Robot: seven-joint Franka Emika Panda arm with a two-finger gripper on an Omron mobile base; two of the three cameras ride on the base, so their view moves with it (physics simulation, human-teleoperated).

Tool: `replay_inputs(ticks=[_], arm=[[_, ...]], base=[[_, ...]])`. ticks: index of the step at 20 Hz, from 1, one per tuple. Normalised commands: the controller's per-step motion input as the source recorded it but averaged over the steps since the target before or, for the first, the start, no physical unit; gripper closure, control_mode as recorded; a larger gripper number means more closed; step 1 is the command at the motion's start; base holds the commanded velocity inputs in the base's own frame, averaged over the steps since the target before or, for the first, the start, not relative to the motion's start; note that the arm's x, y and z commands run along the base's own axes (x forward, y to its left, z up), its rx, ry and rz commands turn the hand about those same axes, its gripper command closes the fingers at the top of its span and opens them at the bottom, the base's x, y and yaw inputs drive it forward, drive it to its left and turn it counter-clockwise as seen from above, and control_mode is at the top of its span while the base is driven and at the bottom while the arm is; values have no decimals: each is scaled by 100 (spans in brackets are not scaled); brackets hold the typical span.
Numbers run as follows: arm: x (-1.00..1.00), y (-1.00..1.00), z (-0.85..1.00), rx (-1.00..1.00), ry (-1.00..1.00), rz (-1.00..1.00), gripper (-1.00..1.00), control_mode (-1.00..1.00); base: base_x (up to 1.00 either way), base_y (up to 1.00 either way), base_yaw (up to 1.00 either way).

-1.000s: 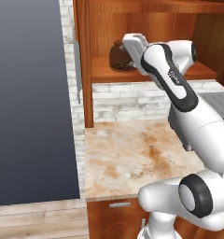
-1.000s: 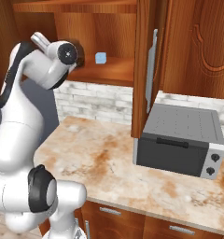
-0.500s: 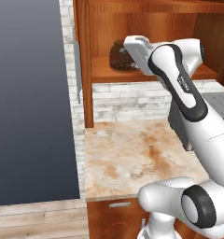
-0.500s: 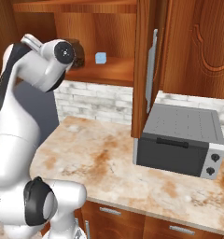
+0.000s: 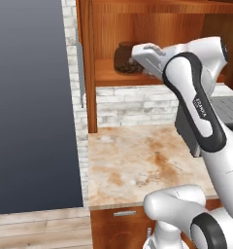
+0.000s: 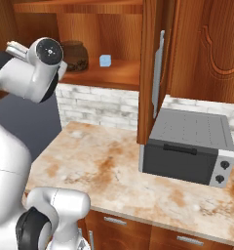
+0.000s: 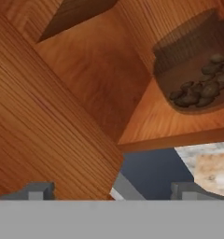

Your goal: Pick the jar and candle from the dining table and place them in the open cabinet. Close the cabinet after placing the objects.

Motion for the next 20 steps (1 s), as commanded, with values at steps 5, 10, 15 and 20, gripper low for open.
replay_inputs(ticks=[5,10,15,20], arm=[[-64,-10,-2,-16,-8,1,-100,-100],[-62,-19,0,-10,-1,3,-100,-100],[-60,-22,-10,-13,8,1,-100,-100],[-42,-22,-20,-20,14,1,-100,-100]], base=[[0,0,0],[0,0,0],[0,0,0],[0,0,0]])
